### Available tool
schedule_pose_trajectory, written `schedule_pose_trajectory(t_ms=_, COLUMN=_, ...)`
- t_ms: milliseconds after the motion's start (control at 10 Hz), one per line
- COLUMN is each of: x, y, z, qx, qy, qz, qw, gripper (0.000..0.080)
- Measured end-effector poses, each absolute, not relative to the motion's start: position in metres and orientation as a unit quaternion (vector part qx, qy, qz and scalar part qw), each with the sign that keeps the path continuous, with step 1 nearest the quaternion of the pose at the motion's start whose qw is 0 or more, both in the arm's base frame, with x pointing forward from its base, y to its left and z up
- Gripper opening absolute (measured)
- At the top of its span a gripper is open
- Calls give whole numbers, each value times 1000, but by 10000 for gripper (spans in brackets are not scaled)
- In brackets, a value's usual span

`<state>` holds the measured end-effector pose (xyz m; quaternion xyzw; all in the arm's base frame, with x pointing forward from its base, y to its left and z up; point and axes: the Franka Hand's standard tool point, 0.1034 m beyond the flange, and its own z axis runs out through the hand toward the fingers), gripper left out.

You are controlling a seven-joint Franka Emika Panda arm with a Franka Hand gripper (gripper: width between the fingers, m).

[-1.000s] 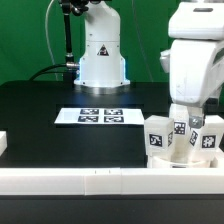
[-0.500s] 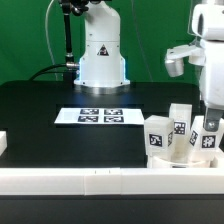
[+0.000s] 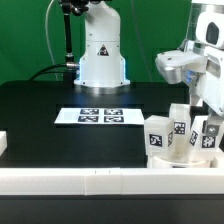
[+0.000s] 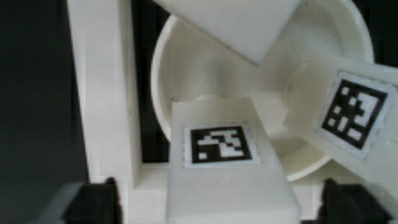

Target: Assemble stool

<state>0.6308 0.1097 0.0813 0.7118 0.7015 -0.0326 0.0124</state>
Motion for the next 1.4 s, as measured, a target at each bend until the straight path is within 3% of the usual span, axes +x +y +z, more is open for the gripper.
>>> schedule_pose_trajectory(t_ms=100, x=631, y=109, z=81, qx=712, qy=701, qz=-33, qw=12, gripper=447)
schedule_pose_trajectory(t_ms=200, x=631, y=109, z=81, qx=713, qy=700, qz=-33, qw=13, gripper=331)
schedule_pose_trajectory(t_ms=600, x=631, y=108, z=81, qx=777, qy=629, qz=-31, qw=15, gripper=332)
schedule_pose_trajectory(t_ms=1000, x=630, y=106, z=81, qx=912, qy=410, qz=-17, qw=13, gripper=334)
schedule_pose_trajectory(t_ms=1400, x=631, y=106, z=81, qx=956, qy=293, qz=-12, qw=12, gripper=334)
